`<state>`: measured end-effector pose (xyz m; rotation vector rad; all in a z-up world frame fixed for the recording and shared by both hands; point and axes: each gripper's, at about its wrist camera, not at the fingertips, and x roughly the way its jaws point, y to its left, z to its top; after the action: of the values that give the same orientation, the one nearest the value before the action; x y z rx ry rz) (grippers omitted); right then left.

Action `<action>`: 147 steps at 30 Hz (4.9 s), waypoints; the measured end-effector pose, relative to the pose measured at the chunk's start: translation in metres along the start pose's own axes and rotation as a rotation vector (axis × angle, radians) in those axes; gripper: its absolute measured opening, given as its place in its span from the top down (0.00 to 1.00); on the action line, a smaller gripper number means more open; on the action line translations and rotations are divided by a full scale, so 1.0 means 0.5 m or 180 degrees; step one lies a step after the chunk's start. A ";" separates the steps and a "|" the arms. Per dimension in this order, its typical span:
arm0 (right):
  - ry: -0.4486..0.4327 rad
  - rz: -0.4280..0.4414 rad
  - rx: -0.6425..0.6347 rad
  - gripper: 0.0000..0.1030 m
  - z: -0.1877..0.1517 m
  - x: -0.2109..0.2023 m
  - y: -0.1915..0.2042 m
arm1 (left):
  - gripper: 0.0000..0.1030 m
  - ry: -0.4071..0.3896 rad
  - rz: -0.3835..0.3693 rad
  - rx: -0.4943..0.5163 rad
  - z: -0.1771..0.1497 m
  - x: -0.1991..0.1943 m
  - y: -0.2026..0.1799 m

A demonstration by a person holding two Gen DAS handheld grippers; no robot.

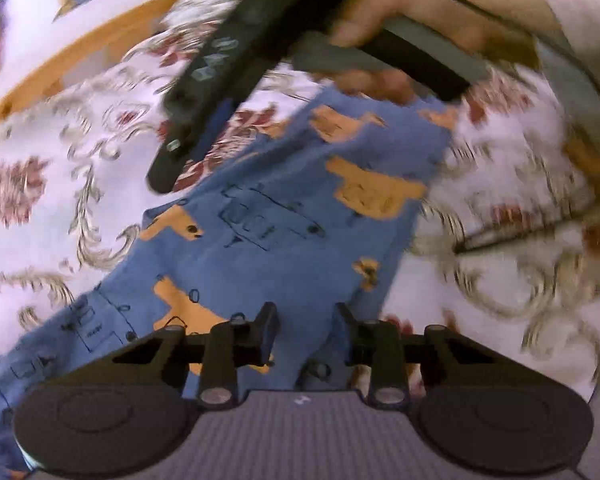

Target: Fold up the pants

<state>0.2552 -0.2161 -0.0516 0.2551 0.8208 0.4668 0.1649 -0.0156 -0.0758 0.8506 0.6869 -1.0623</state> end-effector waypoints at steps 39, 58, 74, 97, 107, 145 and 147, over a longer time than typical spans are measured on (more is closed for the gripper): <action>0.0677 0.0139 0.1028 0.95 0.086 0.140 -0.065 | 0.97 -0.0016 0.0075 -0.0041 -0.022 -0.026 -0.035; 0.0314 -0.0157 0.0406 0.28 0.063 -0.004 -0.025 | 0.29 -0.0571 0.0011 -0.1875 -0.090 -0.159 0.167; -0.0286 -0.1273 0.1324 0.12 -0.174 -0.268 -0.112 | 0.61 -0.0269 0.0387 -0.3295 -0.224 -0.178 0.318; -0.1309 -0.2309 0.1832 0.01 -0.340 -0.420 -0.016 | 0.00 -0.0037 0.0890 -0.2129 0.297 -0.042 0.190; -0.1704 -0.2452 0.2545 0.01 -0.349 -0.480 -0.111 | 0.00 -0.0245 -0.0440 -0.0336 0.665 0.195 0.002; -0.2342 -0.2098 0.3894 0.91 -0.434 -0.482 -0.264 | 0.84 0.0431 -0.1219 0.0603 0.814 0.471 -0.123; -0.2349 -0.2170 0.3747 0.92 -0.421 -0.480 -0.251 | 0.84 0.0391 -0.1239 0.0523 0.811 0.468 -0.115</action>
<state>-0.0066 -0.4353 -0.0859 1.1081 0.3142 -0.7856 0.2238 -0.4835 -0.0761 0.9517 0.9016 -1.4390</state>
